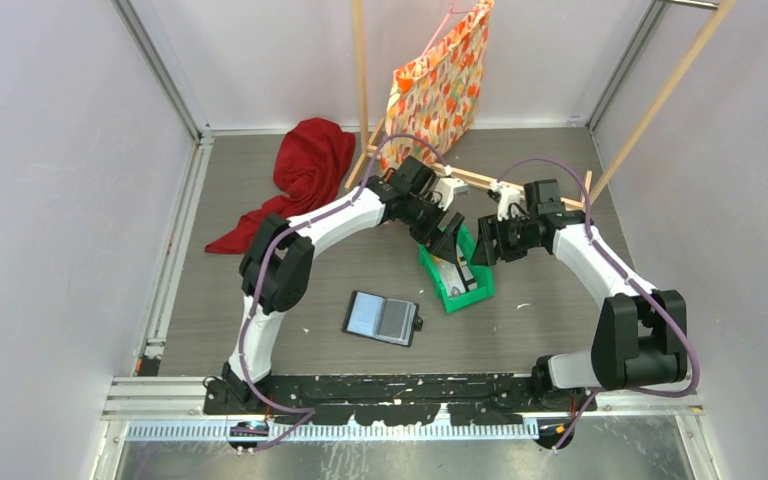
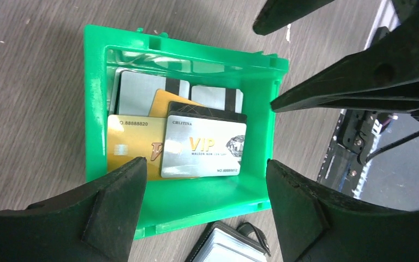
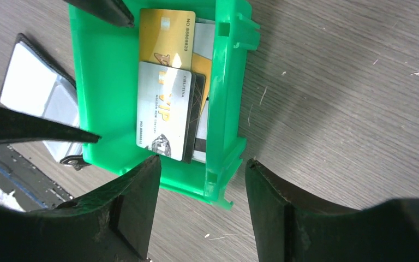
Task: Put the credit cards into the card holder
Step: Move the storage box to the center of the board.
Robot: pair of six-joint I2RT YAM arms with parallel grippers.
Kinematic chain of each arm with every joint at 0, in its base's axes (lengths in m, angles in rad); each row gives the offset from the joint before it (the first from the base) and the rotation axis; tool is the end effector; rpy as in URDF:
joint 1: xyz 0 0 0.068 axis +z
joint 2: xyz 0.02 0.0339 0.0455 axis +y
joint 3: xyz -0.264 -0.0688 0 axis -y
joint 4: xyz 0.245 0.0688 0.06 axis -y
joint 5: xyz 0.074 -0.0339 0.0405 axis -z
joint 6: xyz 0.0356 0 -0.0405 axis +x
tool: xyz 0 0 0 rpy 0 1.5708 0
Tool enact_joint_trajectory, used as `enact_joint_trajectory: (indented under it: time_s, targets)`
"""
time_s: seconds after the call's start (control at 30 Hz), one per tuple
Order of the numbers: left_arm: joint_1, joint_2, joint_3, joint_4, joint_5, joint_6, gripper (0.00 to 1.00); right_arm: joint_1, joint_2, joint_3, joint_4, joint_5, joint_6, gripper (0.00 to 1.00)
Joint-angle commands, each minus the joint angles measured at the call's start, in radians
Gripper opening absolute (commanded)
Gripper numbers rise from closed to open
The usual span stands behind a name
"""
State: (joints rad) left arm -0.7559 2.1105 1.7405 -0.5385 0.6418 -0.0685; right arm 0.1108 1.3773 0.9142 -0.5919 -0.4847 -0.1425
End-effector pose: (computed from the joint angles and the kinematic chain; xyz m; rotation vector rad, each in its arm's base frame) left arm 0.3265 -0.3371 0.2265 1.1378 2.3111 -1.1320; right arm 0.2638 0.0460 0.2250 -0.4878 2.5126 0.6206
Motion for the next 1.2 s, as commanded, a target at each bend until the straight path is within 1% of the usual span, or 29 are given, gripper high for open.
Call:
enact_joint_trajectory:
  time_s: [0.0,0.13,0.2,0.27,0.33,0.37,0.47,0.53,0.7,0.83,0.9,0.97,1.1,1.17]
  targets:
    - [-0.032,-0.029,0.011,0.001,-0.099,-0.003,0.81,-0.040,-0.045,0.005,-0.026,-0.129,-0.025,0.63]
    - [-0.062,-0.051,-0.021,0.010,-0.299,-0.118,0.82,-0.088,-0.054,0.005,-0.035,-0.204,-0.026,0.63]
    - [-0.076,-0.066,-0.038,0.025,-0.356,-0.174,0.82,-0.121,-0.058,0.011,-0.054,-0.265,-0.047,0.63]
    - [-0.096,-0.081,-0.044,0.034,-0.443,-0.248,0.82,-0.154,-0.061,0.019,-0.074,-0.313,-0.065,0.63]
    - [-0.117,-0.084,-0.025,0.021,-0.535,-0.323,0.82,-0.179,-0.064,0.023,-0.080,-0.333,-0.073,0.64]
    - [-0.127,-0.081,-0.012,0.003,-0.563,-0.385,0.82,-0.189,-0.066,0.021,-0.078,-0.336,-0.074,0.64]
    - [-0.156,-0.070,0.019,-0.053,-0.631,-0.499,0.82,-0.205,-0.071,0.008,-0.062,-0.333,-0.063,0.64]
    - [-0.164,-0.063,0.021,-0.066,-0.656,-0.539,0.82,-0.206,-0.075,-0.001,-0.043,-0.323,-0.047,0.64]
    - [-0.163,-0.049,0.064,-0.146,-0.685,-0.574,0.81,-0.206,-0.075,-0.021,0.007,-0.302,0.000,0.64]
    - [-0.164,-0.068,0.113,-0.207,-0.714,-0.719,0.78,-0.207,-0.076,-0.029,0.051,-0.290,0.046,0.64]
    - [-0.167,-0.061,0.148,-0.254,-0.728,-0.823,0.68,-0.209,-0.076,-0.029,0.072,-0.269,0.069,0.64]
    - [-0.170,-0.048,0.179,-0.302,-0.745,-0.872,0.62,-0.212,-0.080,-0.034,0.086,-0.252,0.094,0.64]
    - [-0.173,-0.058,0.200,-0.314,-0.796,-0.843,0.62,-0.213,-0.080,-0.062,0.135,-0.259,0.140,0.62]
    - [-0.173,-0.087,0.194,-0.296,-0.802,-0.784,0.63,-0.207,-0.065,-0.078,0.155,-0.275,0.174,0.61]
